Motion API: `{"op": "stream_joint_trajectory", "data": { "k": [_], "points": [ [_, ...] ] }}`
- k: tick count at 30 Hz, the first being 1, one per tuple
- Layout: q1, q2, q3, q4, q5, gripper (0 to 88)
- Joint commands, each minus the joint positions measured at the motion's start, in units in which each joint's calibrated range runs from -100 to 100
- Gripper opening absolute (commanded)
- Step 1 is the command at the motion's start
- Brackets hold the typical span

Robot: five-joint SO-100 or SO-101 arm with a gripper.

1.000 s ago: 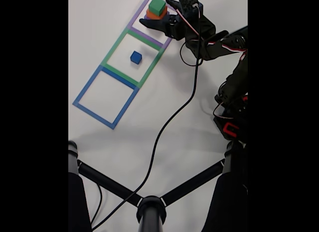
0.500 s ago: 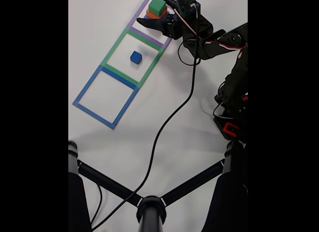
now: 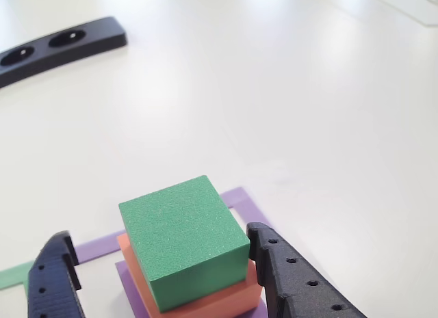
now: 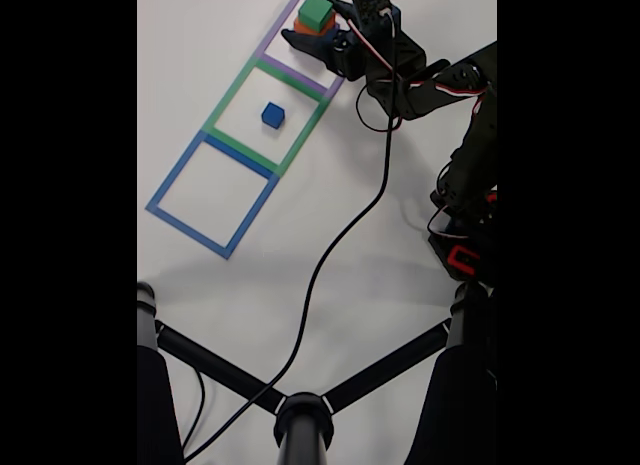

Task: Tower of hanoi

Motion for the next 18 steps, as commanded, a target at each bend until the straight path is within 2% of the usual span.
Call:
{"op": "stream_joint_trajectory", "data": {
  "k": [1, 18],
  "points": [
    [-0.6, -0.7, -1.9, -1.4, 0.0, 20.2],
    [-2.0, -0.8, -2.1, -1.8, 0.0, 9.5]
  ]
}}
